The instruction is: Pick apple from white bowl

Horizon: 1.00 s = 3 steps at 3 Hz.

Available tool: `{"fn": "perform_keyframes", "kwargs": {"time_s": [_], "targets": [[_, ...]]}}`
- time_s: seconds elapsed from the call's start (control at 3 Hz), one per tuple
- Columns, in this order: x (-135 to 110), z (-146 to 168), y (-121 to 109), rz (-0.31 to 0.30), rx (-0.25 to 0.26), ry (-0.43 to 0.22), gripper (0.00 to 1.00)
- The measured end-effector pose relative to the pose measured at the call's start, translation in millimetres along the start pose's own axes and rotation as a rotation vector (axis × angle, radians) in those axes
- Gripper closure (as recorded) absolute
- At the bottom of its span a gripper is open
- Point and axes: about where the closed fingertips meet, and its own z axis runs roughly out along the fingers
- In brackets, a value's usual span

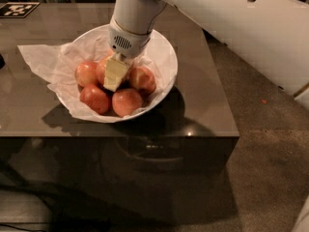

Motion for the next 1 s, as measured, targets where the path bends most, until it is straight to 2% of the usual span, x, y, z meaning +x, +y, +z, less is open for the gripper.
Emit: {"fn": "perform_keyframes", "kwargs": {"time_s": [0.33, 0.67, 1.0], "targets": [[0.0, 0.0, 0.0, 0.0, 0.0, 0.0, 1.0], [-4.1, -9.7, 4.1, -0.019, 0.015, -0.003, 1.0], [-9.4, -37.1, 8.9, -0.041, 0.051, -0.011, 1.0]]}}
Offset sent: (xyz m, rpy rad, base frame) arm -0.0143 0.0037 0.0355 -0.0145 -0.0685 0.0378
